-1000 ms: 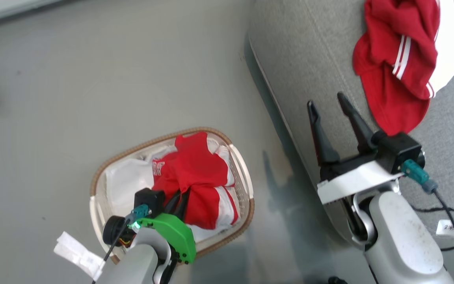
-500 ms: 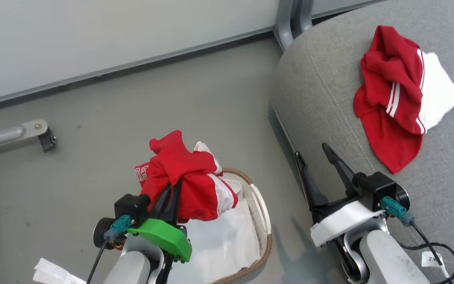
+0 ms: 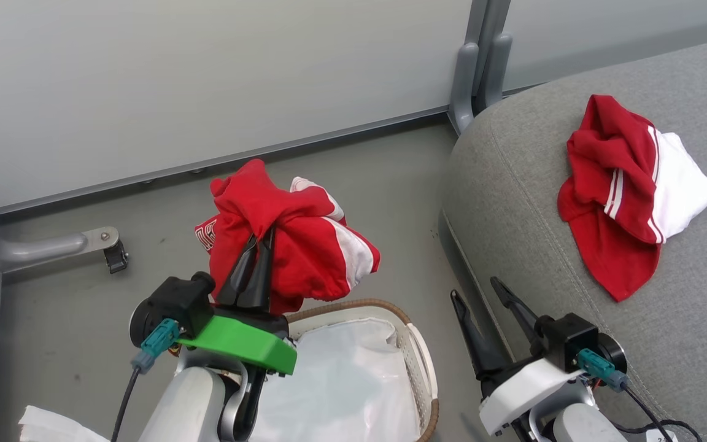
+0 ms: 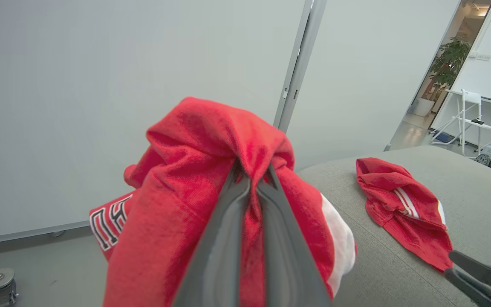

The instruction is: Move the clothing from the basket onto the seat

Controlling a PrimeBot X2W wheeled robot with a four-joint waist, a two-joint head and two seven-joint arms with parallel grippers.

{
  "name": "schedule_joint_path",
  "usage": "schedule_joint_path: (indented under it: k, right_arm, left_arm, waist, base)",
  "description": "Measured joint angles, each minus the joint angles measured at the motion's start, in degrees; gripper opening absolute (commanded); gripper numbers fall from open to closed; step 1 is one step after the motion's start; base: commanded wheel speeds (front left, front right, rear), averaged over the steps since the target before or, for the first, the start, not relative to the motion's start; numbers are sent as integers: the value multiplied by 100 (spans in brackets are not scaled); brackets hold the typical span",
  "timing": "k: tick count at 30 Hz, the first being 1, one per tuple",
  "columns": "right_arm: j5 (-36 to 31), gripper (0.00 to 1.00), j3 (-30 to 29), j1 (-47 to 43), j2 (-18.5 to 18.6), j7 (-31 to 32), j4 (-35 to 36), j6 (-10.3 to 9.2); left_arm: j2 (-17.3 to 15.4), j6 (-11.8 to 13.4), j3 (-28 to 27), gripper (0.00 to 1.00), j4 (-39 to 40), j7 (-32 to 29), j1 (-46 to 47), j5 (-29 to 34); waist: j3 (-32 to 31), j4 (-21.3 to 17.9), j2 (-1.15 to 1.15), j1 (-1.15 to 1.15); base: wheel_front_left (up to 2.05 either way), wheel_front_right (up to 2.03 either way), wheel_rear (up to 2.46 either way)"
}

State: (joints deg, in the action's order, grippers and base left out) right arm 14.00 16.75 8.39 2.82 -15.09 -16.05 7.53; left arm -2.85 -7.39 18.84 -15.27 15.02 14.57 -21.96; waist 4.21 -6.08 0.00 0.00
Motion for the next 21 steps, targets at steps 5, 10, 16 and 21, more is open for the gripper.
schedule_joint_path:
  k: [5,10,16,21]
  right_arm:
    - [-64,100,210,-75,0,0,-85,0]
    - [-155,100,638,62,10,0,-23,0]
    - [-66,100,1213,561,97,0,27,0]
    - [-1,100,1591,1000,161,0,-80,0]
  left_arm:
    - [0,0,34,0,258,0,-122,20]
    - [1,0,100,0,353,0,-168,19]
    - [1,0,231,0,377,0,-189,19]
    - [0,0,470,0,359,0,-202,15]
  waist:
    - [-155,48,0,0]
    - [-235,114,0,0]
    - [-271,214,0,0]
    - [-282,321,0,0]
  base:
    - [0,0,0]
    - [0,0,0]
    - [0,0,0]
    - [0,0,0]
